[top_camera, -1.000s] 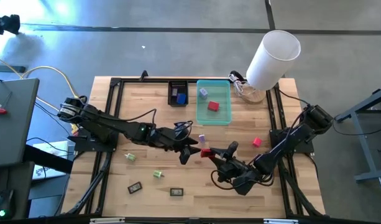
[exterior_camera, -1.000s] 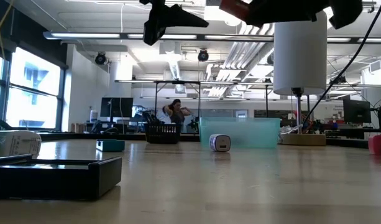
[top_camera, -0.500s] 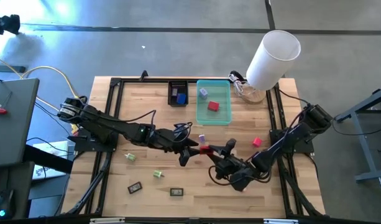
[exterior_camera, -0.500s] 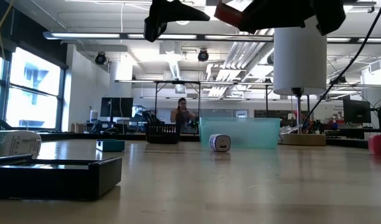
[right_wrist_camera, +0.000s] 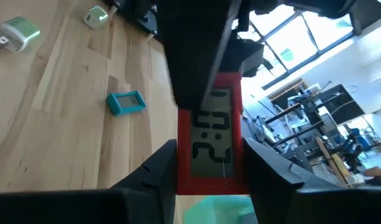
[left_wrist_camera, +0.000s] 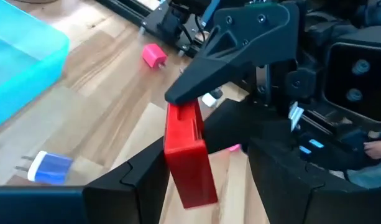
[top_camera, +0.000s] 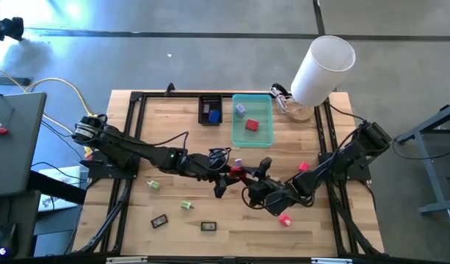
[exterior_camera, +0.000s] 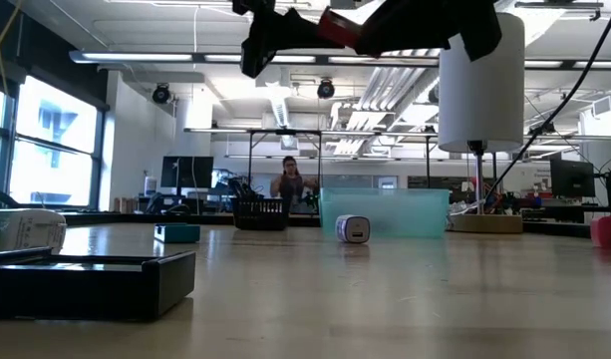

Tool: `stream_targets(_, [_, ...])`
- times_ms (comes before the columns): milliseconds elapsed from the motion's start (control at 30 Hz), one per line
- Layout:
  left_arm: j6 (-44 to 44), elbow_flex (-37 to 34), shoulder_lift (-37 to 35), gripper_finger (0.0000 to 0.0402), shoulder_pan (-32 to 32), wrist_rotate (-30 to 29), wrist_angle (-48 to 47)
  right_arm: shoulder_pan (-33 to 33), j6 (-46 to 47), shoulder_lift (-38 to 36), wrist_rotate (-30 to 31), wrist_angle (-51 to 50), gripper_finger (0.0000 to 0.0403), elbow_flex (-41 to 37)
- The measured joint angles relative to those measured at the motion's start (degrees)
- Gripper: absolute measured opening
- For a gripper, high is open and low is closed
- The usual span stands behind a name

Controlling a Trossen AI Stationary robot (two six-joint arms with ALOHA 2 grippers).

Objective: Pick & Place Office items
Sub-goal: Put the red digital timer into the black bin

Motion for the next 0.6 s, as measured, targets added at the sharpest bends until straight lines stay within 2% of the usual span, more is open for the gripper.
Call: stream_targets(600, [2.47, 0.04, 1.27, 0.0207, 1.97, 0.04, 0.60, -1.68, -0.85, -0.02, -4.52, 0.86, 0.0138, 0.00])
